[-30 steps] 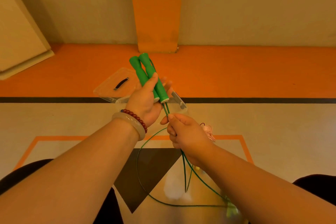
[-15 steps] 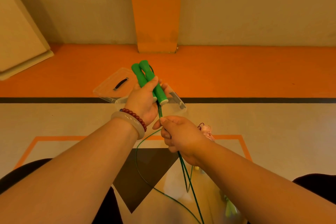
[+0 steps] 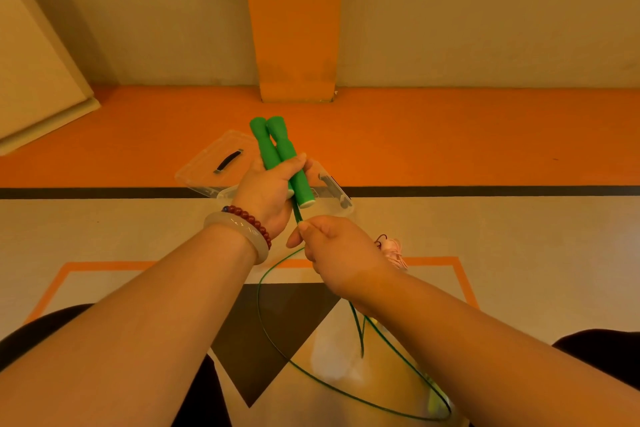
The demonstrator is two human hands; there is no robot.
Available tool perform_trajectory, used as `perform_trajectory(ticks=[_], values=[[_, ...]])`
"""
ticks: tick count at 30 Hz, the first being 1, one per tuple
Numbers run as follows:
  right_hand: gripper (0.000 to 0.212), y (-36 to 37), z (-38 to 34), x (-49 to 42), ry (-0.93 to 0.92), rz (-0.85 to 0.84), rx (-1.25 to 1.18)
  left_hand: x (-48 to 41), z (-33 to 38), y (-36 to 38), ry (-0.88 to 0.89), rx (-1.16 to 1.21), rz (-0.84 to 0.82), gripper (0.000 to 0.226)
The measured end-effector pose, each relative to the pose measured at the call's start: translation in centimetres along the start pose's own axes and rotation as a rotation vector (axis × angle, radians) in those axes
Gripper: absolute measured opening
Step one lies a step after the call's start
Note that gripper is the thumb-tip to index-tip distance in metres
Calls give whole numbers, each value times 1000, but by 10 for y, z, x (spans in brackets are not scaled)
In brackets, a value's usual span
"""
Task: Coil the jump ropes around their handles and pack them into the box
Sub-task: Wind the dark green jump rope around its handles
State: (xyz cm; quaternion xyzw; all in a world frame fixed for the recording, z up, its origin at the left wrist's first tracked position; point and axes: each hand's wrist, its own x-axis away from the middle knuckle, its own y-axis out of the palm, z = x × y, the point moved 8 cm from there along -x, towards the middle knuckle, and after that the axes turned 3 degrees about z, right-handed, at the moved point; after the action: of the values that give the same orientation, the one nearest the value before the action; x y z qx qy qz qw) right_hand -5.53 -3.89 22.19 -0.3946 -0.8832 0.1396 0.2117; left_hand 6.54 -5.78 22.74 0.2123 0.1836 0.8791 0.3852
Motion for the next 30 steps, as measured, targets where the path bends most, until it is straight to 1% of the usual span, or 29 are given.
perform_trajectory(ticks=[2,4,6,9,11,14,17,20,24,27,30], values=[[33,-1,-3,1,-17,11,34,1,4,1,38,-48,-15,25],[34,-6,-6,3,-10,26,1,3,7,3,65,-100,-46,26],[31,-17,-14,5,-54,60,-13,1,9,1,61,-151,-71,26],[24,-43,-30,3,-235,132,158,0,10,1,27,-241,-133,27],[23,-61,-37,-2,-314,208,271,2,10,6,10,-262,-190,24],[26,-77,-40,-8,-399,287,420,4,9,10,-25,-211,-217,23],[25,-89,-39,-11,-427,325,476,8,6,12,-80,-185,-213,17],[21,-103,-39,-13,-406,329,438,13,1,18,-124,-164,-251,9],[21,-118,-31,-21,-312,328,416,18,-5,24,-134,-201,-320,4],[20,-109,-21,-25,-265,240,446,19,-9,24,-143,-152,-302,9],[14,-91,-16,-24,-260,101,275,17,-4,20,-116,-121,-235,8]])
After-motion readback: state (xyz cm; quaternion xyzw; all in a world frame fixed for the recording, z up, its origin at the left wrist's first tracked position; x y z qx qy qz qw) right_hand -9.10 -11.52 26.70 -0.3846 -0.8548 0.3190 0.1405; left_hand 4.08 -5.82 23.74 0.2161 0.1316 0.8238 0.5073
